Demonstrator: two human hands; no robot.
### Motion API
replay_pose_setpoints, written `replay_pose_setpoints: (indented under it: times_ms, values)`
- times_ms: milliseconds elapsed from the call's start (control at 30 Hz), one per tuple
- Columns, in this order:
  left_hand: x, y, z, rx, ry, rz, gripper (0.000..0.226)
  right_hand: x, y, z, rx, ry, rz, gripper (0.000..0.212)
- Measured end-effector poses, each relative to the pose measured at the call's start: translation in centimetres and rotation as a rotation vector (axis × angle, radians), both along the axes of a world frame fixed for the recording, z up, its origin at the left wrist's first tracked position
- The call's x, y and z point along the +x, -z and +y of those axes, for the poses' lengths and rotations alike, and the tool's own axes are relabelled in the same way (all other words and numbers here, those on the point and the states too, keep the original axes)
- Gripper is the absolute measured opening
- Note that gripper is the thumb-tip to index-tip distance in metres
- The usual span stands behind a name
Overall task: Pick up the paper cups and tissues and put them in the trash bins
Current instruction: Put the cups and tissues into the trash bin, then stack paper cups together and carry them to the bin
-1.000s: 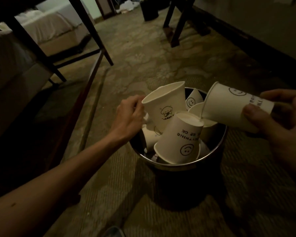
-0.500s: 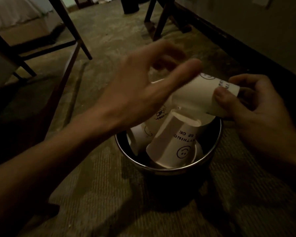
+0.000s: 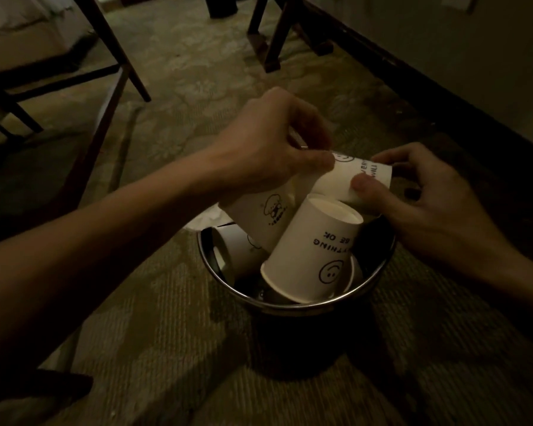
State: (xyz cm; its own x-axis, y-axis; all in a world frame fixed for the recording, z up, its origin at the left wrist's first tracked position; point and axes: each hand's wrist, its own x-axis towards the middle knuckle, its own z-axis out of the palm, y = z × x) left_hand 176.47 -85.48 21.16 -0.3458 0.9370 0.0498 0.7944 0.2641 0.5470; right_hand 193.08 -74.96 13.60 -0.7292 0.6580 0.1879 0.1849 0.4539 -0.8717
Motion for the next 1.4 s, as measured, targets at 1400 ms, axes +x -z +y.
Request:
replay_pose_setpoints:
  times_ms: [1400]
  values:
    - [15.5,-44.6,-35.1,-0.376,-1.482,-0.28,0.011,-7.4,-45.3,-27.3,0.156,-1.504,-0.513,0.019]
